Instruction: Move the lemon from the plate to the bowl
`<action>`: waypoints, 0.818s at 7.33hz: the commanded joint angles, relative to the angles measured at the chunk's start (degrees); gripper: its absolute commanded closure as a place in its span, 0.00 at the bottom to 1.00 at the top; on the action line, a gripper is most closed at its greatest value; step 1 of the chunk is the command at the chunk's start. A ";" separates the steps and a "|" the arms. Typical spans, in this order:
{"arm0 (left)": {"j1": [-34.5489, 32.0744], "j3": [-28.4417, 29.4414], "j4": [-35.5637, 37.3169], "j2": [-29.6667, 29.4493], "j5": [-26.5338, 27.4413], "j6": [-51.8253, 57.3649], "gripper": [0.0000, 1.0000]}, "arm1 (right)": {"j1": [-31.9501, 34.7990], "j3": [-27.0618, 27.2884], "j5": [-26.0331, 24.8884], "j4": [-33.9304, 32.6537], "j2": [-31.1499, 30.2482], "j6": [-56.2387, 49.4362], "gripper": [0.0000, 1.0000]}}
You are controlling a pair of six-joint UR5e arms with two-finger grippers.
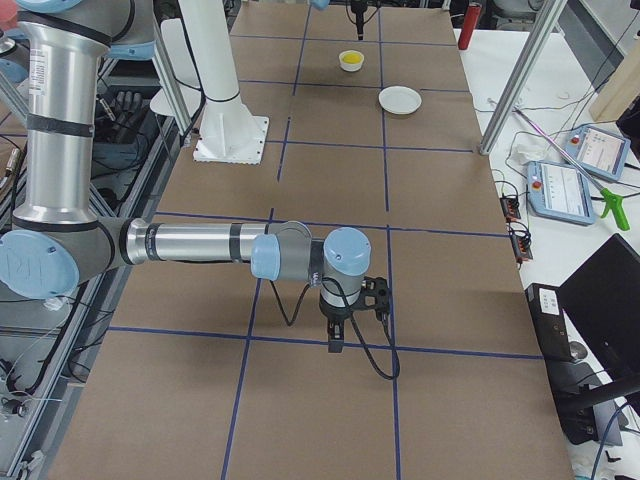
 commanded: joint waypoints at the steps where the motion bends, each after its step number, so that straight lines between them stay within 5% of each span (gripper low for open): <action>1: -12.17 -0.24 7.78 0.21 -0.08 21.73 0.01 | 0.00 0.00 0.00 0.00 0.00 0.00 0.00; 3: -22.89 1.24 13.24 2.92 -8.71 39.47 0.00 | 0.00 0.00 0.00 0.00 0.00 0.00 0.00; 6: -25.49 0.81 13.52 8.21 -12.20 41.14 0.00 | 0.00 0.00 0.00 0.00 0.00 0.00 0.00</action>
